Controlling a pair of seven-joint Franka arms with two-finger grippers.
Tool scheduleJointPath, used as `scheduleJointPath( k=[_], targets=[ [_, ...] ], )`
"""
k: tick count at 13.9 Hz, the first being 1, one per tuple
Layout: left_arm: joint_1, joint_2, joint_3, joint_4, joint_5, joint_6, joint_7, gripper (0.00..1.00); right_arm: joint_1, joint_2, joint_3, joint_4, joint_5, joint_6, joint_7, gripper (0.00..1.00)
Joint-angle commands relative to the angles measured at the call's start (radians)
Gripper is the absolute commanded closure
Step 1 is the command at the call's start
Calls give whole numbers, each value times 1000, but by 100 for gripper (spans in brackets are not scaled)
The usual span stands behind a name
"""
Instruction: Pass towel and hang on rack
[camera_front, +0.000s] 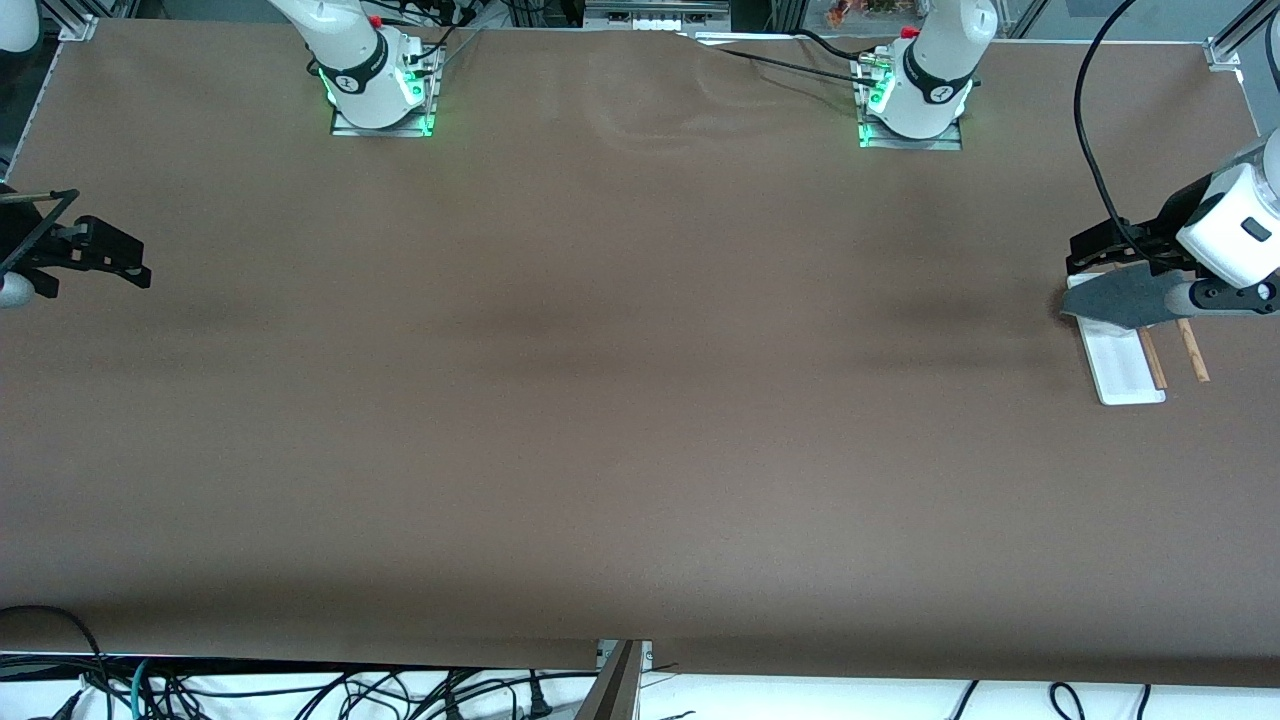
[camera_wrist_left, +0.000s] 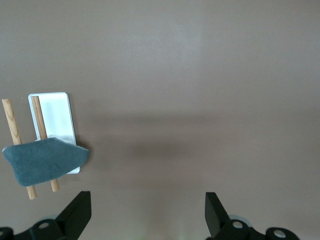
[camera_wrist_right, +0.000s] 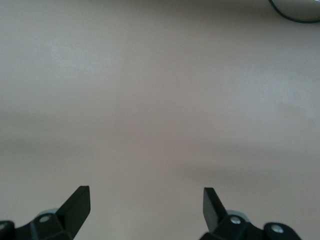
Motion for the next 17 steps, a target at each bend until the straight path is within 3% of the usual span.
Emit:
scheduleJointPath(
  k=[1,17],
  targets=[
    [-18,-35,11,-45,23,39,-9,0,-10,4,2,16,19,-2,-19,0],
    [48,-30,9,-45,-57,35,9,0,-10,4,2,16,20,-2,-18,0]
  ],
)
